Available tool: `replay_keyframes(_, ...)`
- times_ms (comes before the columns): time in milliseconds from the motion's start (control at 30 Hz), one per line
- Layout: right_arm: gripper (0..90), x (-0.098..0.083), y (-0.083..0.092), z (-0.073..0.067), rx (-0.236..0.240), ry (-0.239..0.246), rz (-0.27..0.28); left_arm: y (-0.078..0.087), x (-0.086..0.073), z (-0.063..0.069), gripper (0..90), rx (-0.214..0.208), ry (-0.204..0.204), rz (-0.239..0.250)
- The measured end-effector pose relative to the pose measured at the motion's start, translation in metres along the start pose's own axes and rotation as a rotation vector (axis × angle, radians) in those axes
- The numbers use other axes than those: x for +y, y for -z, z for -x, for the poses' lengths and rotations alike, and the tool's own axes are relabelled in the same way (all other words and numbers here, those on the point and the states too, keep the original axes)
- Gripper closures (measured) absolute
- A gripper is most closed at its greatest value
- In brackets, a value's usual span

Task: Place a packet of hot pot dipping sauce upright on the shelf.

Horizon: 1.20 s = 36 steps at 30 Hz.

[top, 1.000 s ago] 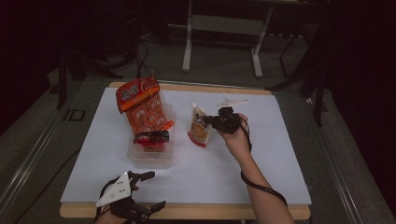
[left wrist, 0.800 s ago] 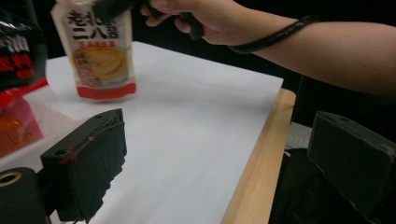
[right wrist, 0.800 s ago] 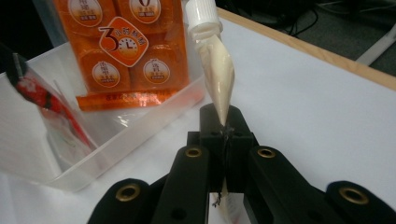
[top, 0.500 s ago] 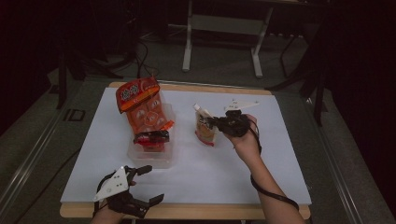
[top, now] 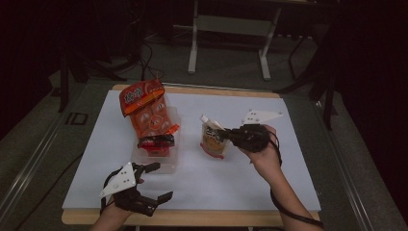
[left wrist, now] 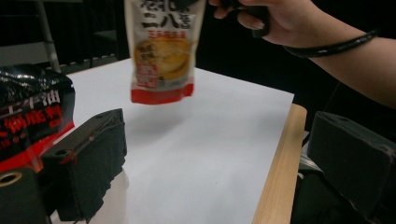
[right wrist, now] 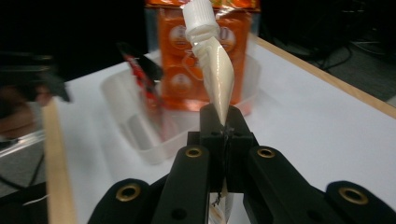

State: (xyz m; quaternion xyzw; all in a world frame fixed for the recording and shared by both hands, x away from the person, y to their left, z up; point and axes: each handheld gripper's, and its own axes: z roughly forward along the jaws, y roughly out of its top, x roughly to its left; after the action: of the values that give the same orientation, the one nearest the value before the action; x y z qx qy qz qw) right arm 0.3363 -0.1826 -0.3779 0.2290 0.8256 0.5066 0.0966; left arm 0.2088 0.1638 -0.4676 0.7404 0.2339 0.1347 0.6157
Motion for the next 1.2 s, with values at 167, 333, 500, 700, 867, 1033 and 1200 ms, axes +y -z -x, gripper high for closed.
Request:
replay_keyframes(167,89.7,-0.002,0.012,-0.014,0.044,0.014,0.018,-0.003,0.007,-0.004,5.5,-0.007,0.001,-0.009)
replay_keyframes(333,89.7,-0.002,0.023,-0.029,0.082,0.040,0.032,-0.008,0.015,-0.004,6.0,-0.019,-0.006,-0.010)
replay_keyframes(500,89.7,-0.001,0.030,-0.045,0.135,0.060,0.049,-0.015,0.024,-0.001,6.1,-0.056,-0.025,-0.008)
replay_keyframes(700,89.6,-0.001,0.035,-0.065,0.190,0.097,0.058,-0.023,0.041,0.001,11.9,-0.092,-0.061,0.001)
replay_keyframes(867,89.7,-0.001,0.035,-0.076,0.225,0.112,0.052,-0.027,0.055,0.003,14.8,-0.122,-0.077,0.006)
replay_keyframes(1033,89.6,-0.002,0.031,-0.086,0.257,0.128,0.039,-0.031,0.062,0.006,20.7,-0.151,-0.083,0.009)
replay_keyframes(1200,89.6,-0.003,0.026,-0.091,0.274,0.141,0.017,-0.035,0.063,0.004,39.5,-0.201,-0.082,-0.007)
